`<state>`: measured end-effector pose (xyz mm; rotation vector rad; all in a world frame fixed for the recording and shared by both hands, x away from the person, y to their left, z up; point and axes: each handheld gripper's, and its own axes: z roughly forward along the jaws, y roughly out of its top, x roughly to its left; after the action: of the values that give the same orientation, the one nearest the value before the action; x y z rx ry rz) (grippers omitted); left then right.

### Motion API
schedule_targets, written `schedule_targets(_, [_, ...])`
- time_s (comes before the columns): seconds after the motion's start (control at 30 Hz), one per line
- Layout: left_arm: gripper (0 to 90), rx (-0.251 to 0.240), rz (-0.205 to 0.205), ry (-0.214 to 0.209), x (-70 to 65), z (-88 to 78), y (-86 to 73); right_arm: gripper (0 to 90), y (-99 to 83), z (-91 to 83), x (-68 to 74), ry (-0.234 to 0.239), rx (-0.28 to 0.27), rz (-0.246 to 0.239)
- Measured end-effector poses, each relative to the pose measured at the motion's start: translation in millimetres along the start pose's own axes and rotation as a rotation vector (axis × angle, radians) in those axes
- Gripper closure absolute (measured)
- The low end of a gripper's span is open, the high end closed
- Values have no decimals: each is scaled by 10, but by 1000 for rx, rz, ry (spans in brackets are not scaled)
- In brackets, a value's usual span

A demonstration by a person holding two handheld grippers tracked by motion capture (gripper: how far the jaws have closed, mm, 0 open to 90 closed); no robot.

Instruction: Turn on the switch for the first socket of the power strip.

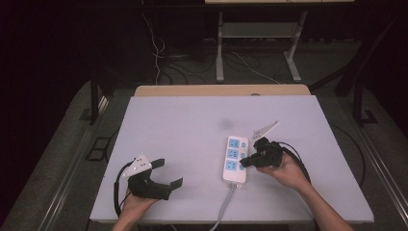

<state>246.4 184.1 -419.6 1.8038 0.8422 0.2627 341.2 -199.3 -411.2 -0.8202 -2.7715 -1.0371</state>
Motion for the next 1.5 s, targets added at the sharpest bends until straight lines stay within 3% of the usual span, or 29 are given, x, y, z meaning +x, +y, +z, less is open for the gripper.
schedule_targets(0.63, [0,-5,-6,-4,-4,-4,-6,900,171,-190,26,-2,-34,-35])
schedule_targets(0.97, [0,-7,-10,-4,-6,-2,-6,900,241,-435,21,-34,-68,-47])
schedule_targets(1.2, [0,-12,-15,-4,-1,-5,-5,895,186,-634,8,-56,-99,-19])
schedule_targets(1.5, [0,-16,-19,-3,-1,-13,-6,520,34,-826,-10,-53,-182,62])
